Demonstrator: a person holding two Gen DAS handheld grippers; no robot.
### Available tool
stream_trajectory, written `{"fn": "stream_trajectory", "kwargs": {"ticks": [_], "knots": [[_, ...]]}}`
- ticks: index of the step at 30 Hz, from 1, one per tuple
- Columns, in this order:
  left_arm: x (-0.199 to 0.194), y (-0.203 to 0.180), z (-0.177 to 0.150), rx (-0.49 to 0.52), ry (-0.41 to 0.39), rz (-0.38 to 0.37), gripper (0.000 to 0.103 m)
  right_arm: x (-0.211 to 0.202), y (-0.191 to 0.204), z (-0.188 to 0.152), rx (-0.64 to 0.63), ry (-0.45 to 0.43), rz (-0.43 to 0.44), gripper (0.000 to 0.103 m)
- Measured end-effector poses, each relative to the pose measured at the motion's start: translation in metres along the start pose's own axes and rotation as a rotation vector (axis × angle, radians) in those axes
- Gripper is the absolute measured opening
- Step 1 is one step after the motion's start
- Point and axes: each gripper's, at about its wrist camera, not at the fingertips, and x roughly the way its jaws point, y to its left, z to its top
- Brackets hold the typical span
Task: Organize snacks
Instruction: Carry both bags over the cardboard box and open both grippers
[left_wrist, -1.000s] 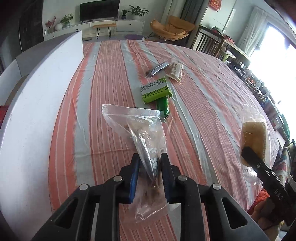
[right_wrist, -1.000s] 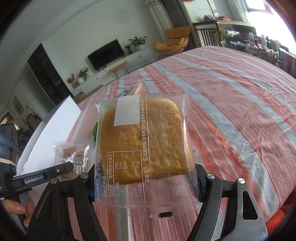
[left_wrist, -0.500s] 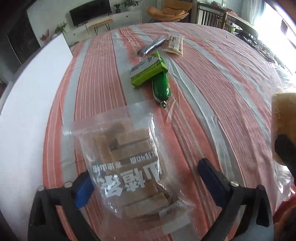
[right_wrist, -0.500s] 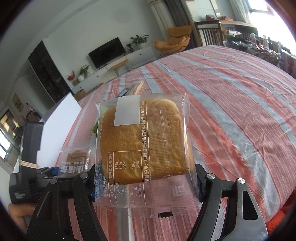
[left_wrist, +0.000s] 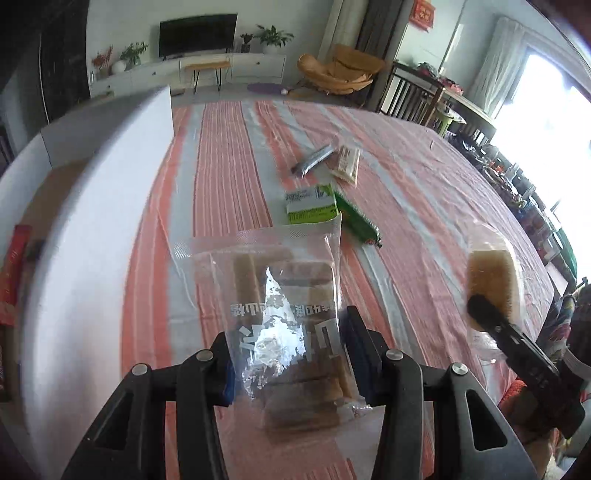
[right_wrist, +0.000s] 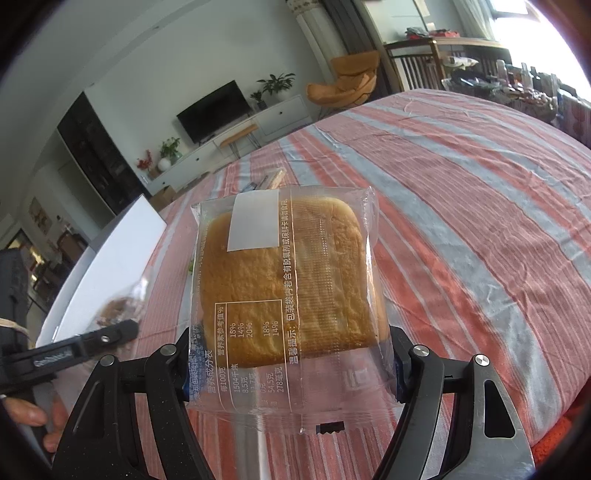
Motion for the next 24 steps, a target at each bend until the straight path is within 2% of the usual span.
{"fn": "stream_trajectory", "kwargs": {"ticks": [4,7,10,13,15,17,21,23,24], "knots": [[-0.047,-0.006,0.012,0.076,-0.121,0.119,0.047,0.003,0.007,-0.001,-0.036,0.01,-0.001,0.076],[-0.064,-0.001,0.021,0.092,-0.169,0.19,0.047,0.002,0.015,0.0,-0.073,0.013,-0.004,0.076],[-0.073,0.009,0.023,0.089,-0.187,0.23,0.047,0.0,0.031,0.002,-0.112,0.015,-0.012,0.076],[-0.09,0.026,0.02,0.06,-0.197,0.217,0.047,-0.002,0.066,0.008,-0.146,0.027,0.029,0.076],[-0.108,0.047,0.016,0.023,-0.205,0.197,0.047,-0.008,0.106,0.015,-0.211,0.025,0.092,0.076],[-0.131,0.077,0.012,-0.031,-0.226,0.229,0.047,-0.015,0.153,0.022,-0.273,0.033,0.192,0.076],[-0.164,0.156,-0.002,-0.146,-0.237,0.414,0.053,-0.017,0.254,0.028,-0.389,0.104,0.421,0.076],[-0.169,0.194,-0.009,-0.191,-0.204,0.507,0.056,-0.006,0.301,0.023,-0.444,0.208,0.514,0.079],[-0.17,0.209,-0.013,-0.212,-0.194,0.527,0.062,0.004,0.32,0.02,-0.465,0.287,0.551,0.079]]}}
